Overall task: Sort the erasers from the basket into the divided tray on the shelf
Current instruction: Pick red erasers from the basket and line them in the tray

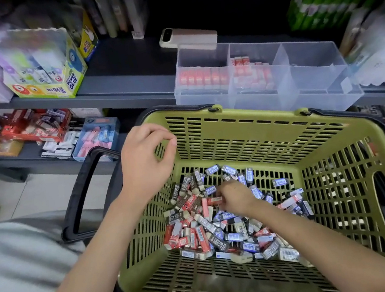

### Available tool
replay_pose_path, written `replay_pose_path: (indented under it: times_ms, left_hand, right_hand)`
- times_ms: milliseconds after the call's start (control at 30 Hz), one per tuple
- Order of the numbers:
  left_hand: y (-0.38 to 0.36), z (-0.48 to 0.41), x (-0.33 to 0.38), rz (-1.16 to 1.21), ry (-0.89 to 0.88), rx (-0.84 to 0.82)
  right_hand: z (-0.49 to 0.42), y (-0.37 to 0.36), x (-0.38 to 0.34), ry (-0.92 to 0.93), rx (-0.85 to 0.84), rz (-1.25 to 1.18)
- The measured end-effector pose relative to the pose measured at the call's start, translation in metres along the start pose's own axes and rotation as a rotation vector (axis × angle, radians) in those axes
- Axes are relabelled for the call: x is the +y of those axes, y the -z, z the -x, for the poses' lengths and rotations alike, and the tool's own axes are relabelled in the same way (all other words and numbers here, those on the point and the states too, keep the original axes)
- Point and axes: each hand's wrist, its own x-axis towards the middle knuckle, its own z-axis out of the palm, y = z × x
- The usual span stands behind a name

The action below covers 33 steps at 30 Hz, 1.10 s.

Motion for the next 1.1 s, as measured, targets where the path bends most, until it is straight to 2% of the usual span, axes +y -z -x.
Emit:
replay_pose_path:
  times_ms: [67,133,167,233,300,367,400,500,533,633,700,800,867,967,1100]
  left_hand:
    - [0.001,0.001,0.001,0.006,0.002,-0.007]
    - [0.001,0.002,0.001,0.054,0.009,-0.023]
    - [0.001,0.005,0.003,0.115,0.042,-0.057]
    - [0.0,0.013,0.01,0.279,0.215,-0.212]
    - [-0.005,0.025,0.017,0.39,0.434,-0.445]
    - [-0.011,0.038,0.024,0.513,0.575,-0.61]
    - [-0.014,0.043,0.028,0.611,0.63,-0.612]
    - [-0.015,0.047,0.031,0.858,0.806,-0.442]
    - [-0.014,0.046,0.031,0.872,0.825,-0.383]
    - [-0.007,0.039,0.025,0.918,0.8,-0.231]
    - [0.0,0.033,0.021,1.017,0.845,-0.173]
    - [0.006,0.027,0.014,1.246,0.939,-0.144]
    - [0.007,0.025,0.012,1.363,0.942,-0.147]
    - [0.01,0.024,0.01,1.439,0.91,-0.144]
    - [0.013,0.026,0.009,1.439,0.9,-0.147]
  right_hand:
    - [0.002,0.006,-0.001,0.034,-0.042,-0.002]
    - [0.009,0.014,-0.004,-0.001,0.011,-0.092]
    - [0.013,0.021,-0.006,-0.06,0.058,-0.224]
    - [0.027,0.037,-0.015,-0.15,0.106,-0.691]
    - [0.044,0.056,-0.031,-0.1,0.025,-1.214]
    - [0.058,0.065,-0.051,0.03,-0.048,-1.456]
    - [0.063,0.066,-0.06,0.082,-0.069,-1.494]
    - [0.063,0.057,-0.07,0.057,-0.099,-1.418]
    - [0.063,0.051,-0.07,0.012,-0.11,-1.29]
    - [0.061,0.023,-0.07,-0.105,-0.216,-0.694]
    - [0.059,0.004,-0.074,-0.132,-0.203,-0.442]
    - [0.054,-0.012,-0.083,-0.074,-0.051,-0.372]
    - [0.049,-0.02,-0.09,0.005,0.011,-0.303]
    - [0.039,-0.029,-0.095,-0.003,-0.014,-0.253]
    - [0.033,-0.038,-0.095,-0.014,-0.054,-0.349]
